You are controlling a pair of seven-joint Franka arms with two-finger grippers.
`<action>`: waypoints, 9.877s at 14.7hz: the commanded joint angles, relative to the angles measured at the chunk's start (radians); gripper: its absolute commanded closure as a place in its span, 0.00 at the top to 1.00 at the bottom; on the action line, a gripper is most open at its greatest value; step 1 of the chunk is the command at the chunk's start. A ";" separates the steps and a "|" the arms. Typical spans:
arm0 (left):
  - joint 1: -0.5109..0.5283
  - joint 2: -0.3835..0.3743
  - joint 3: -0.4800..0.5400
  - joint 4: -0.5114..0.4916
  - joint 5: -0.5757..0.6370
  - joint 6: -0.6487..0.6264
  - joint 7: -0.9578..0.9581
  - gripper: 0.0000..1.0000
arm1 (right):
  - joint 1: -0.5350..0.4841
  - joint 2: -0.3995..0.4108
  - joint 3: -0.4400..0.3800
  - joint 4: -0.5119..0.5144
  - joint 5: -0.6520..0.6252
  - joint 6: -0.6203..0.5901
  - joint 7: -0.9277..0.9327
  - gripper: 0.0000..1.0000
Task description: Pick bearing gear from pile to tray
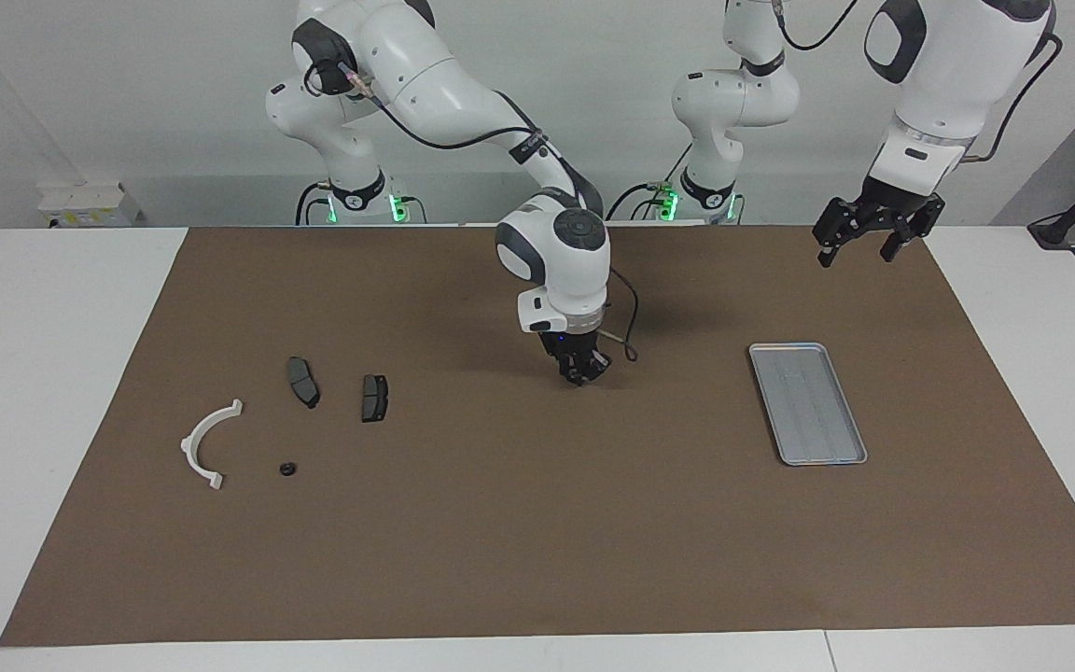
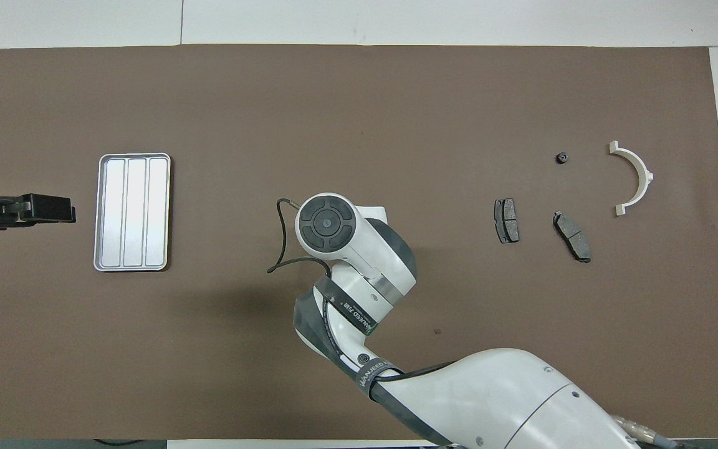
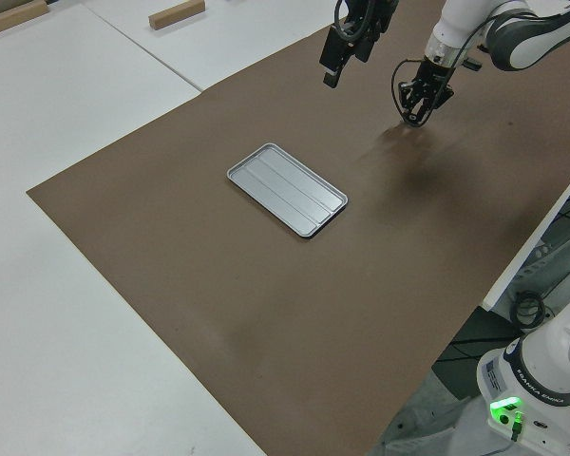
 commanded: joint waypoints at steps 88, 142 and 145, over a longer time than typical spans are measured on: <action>0.054 0.341 0.011 -0.338 -0.037 0.658 0.184 0.00 | -0.322 0.073 0.391 -0.001 -0.329 0.014 0.252 0.00; -0.045 0.358 0.016 0.246 -0.030 0.056 0.064 0.00 | -0.576 -0.616 -0.078 -0.004 0.105 -0.764 -1.437 1.00; 0.055 0.387 0.016 0.156 -0.040 0.242 0.190 0.00 | -0.569 -0.616 -0.080 -0.004 0.104 -0.764 -1.435 1.00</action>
